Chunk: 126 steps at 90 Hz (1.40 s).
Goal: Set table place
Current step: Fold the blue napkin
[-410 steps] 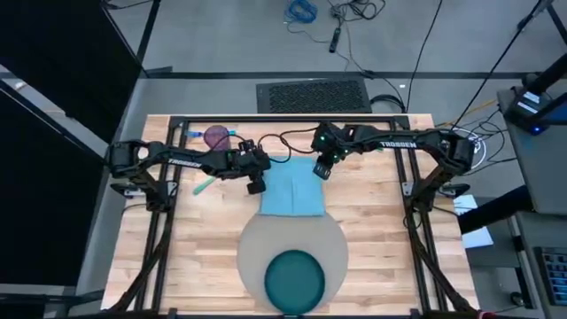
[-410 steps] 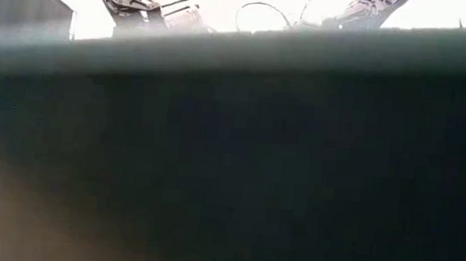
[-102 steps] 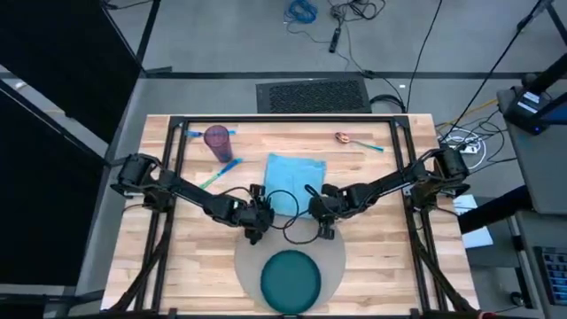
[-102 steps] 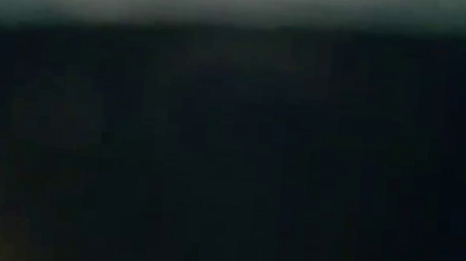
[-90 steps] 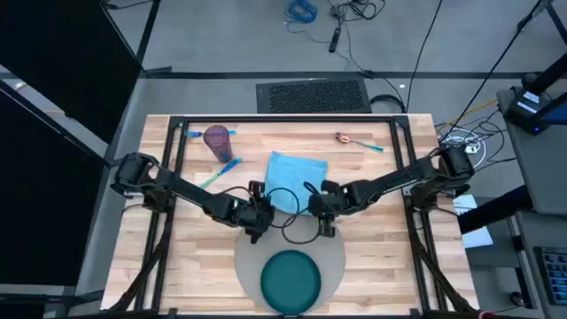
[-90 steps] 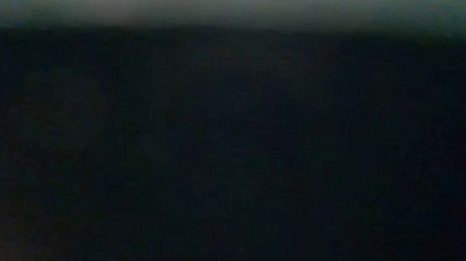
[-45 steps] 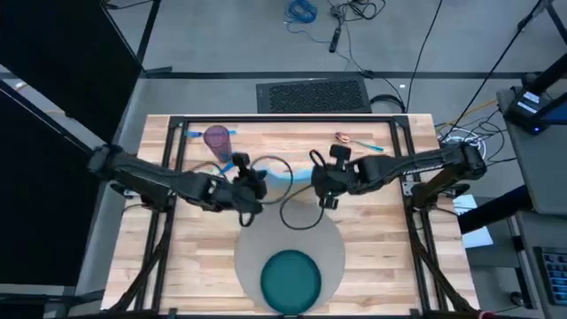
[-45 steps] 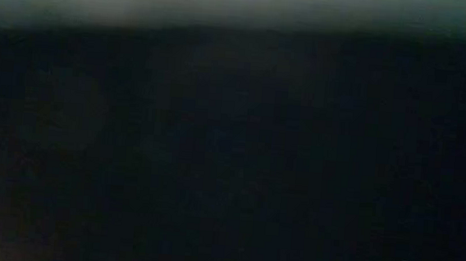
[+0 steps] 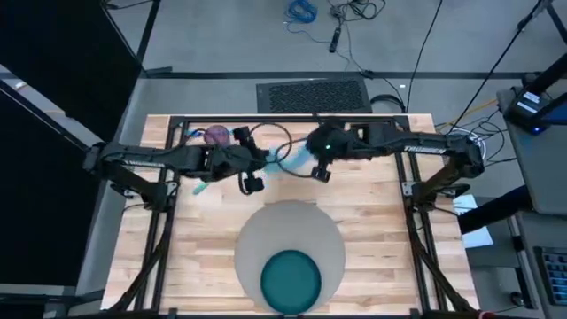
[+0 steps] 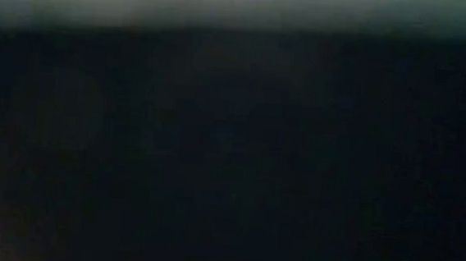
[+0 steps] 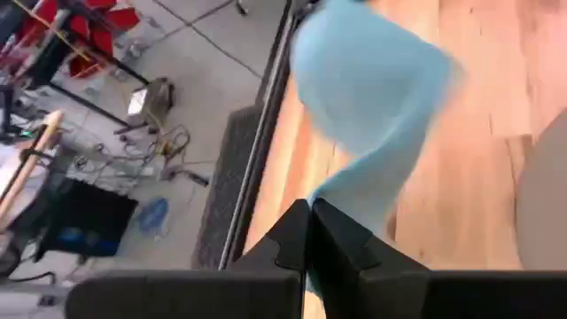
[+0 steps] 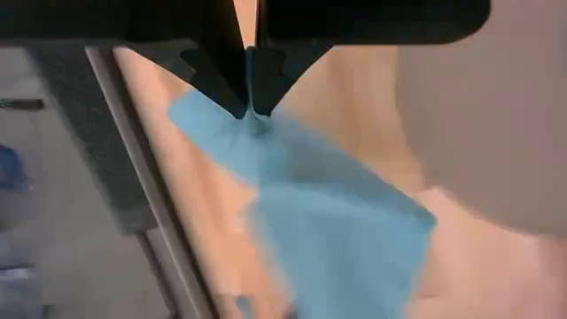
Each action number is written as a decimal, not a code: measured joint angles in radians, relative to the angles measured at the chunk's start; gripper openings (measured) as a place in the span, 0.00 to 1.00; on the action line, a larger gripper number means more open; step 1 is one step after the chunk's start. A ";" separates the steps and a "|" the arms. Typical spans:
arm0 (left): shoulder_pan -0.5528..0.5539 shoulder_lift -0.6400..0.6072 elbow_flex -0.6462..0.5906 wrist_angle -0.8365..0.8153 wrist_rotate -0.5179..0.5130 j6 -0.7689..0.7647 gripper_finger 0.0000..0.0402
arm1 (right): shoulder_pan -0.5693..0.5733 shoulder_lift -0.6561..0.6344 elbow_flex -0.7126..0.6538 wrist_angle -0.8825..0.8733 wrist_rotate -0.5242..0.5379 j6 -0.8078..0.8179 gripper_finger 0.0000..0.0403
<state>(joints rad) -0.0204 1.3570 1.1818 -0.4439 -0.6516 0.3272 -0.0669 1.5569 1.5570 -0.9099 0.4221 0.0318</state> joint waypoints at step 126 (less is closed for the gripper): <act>0.045 0.048 -0.068 -0.117 0.258 -0.087 0.00 | -0.030 0.025 -0.114 -0.048 -0.171 0.076 0.00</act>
<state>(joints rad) 0.0250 1.4054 1.1133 -0.5608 -0.3941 0.2404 -0.0972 1.5822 1.4430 -0.9576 0.2514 0.1076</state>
